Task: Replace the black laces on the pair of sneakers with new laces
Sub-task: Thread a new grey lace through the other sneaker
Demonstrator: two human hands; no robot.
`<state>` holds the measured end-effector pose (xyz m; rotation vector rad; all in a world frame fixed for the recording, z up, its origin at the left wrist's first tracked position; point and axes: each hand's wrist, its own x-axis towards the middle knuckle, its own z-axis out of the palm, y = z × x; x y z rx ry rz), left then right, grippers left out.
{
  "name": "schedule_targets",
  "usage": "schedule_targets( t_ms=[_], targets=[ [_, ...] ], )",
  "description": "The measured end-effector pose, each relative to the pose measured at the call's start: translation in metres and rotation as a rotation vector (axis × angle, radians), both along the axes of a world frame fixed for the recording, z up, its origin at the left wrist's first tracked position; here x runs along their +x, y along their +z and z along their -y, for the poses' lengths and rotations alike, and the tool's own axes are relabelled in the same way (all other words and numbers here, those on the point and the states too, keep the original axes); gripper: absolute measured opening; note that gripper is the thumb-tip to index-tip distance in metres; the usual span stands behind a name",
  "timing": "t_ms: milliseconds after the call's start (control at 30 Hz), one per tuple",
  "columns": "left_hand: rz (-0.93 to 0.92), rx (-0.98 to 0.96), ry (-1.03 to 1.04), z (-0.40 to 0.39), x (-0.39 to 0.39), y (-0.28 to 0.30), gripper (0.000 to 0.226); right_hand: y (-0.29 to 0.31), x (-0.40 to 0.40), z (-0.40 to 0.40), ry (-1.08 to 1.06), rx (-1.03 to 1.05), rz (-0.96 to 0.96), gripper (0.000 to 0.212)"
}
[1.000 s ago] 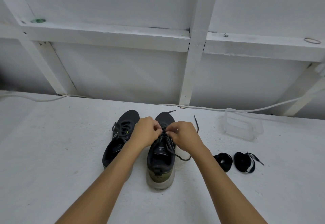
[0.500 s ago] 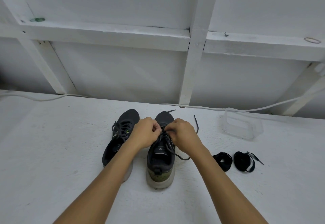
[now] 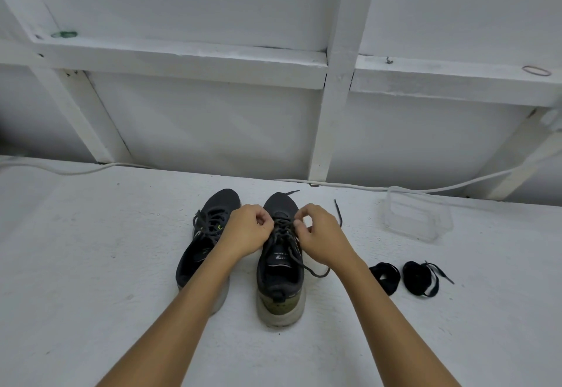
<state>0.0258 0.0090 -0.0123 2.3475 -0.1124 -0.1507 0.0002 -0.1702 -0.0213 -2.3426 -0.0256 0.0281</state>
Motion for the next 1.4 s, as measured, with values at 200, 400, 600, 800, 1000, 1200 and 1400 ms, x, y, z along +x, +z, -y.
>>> schedule_targets(
  t_ms=[200, 400, 600, 800, 1000, 1200, 1400],
  targets=[
    [-0.045, 0.022, -0.119, -0.007, -0.003, 0.011, 0.009, 0.014, 0.0, 0.001, 0.06, 0.003, -0.106, 0.012],
    [-0.11, 0.049, -0.083, -0.001, -0.001, 0.014, 0.007, 0.015, 0.003, -0.003, 0.083, -0.1, -0.143, 0.014],
    [-0.167, -0.044, 0.054, -0.003, -0.011, 0.004, 0.025, 0.007, -0.004, 0.002, 0.006, 0.009, -0.187, 0.013],
    [-0.091, -0.137, -0.032, -0.01, -0.013, 0.012, 0.003, 0.017, -0.006, 0.006, 0.05, 0.123, -0.118, 0.006],
    [-0.219, 0.019, -0.074, -0.007, -0.009, 0.026, 0.01, 0.024, -0.001, 0.008, 0.142, 0.01, -0.188, 0.013],
    [-0.319, 0.04, -0.031, -0.004, -0.007, 0.028, 0.029, 0.017, -0.004, 0.005, 0.101, 0.025, -0.224, 0.012],
    [-0.353, -0.169, 0.046, -0.012, -0.024, 0.02, 0.034, 0.01, -0.014, 0.008, 0.003, 0.183, -0.281, 0.016]
  ],
)
